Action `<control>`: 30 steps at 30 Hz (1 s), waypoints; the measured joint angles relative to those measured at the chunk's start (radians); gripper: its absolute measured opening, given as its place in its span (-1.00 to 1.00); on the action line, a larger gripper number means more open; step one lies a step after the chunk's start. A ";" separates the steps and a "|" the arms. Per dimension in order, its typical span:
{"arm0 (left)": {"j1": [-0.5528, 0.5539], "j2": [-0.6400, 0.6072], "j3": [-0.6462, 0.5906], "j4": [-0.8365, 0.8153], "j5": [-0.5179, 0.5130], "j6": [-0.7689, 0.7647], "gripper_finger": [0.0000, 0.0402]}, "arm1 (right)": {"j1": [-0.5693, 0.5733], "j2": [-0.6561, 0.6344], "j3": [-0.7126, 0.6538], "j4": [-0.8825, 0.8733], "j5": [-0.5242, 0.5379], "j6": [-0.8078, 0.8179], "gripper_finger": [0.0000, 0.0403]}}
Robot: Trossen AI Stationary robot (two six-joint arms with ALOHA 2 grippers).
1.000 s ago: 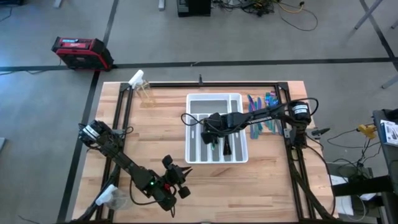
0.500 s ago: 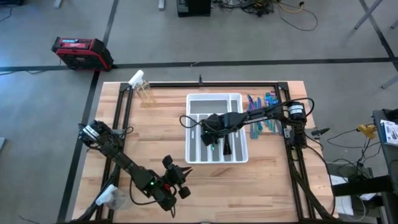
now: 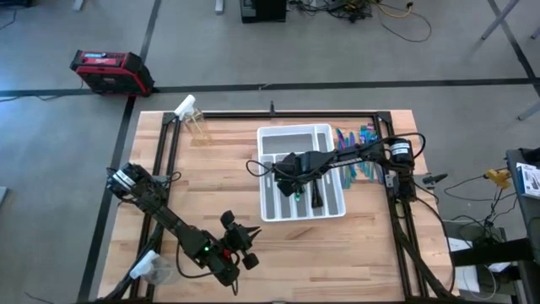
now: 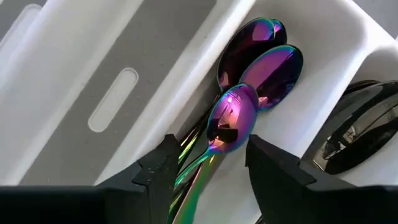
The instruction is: Sort silverware
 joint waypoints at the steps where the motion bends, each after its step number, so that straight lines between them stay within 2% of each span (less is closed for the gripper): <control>1: 0.000 0.000 0.000 0.000 -0.001 0.000 -0.88 | 0.000 0.006 0.000 0.005 0.001 -0.003 -0.11; 5: 0.000 0.000 0.000 0.000 -0.002 0.000 -0.88 | -0.001 0.021 0.001 0.021 0.013 -0.036 -0.11; 8: 0.000 0.000 0.000 0.000 -0.003 0.000 -0.88 | -0.001 0.031 0.001 0.029 0.019 -0.048 -0.20; 18: 0.000 0.000 0.000 -0.001 -0.005 0.000 -0.88 | 0.003 0.007 -0.003 0.022 0.024 -0.045 -0.95; 24: 0.000 0.000 0.000 0.001 -0.005 0.000 -0.88 | 0.044 -0.051 -0.005 -0.011 0.019 -0.038 -0.90; 30: 0.000 0.013 0.000 0.009 -0.006 -0.009 -0.88 | 0.060 -0.067 -0.004 -0.019 0.034 -0.020 -0.99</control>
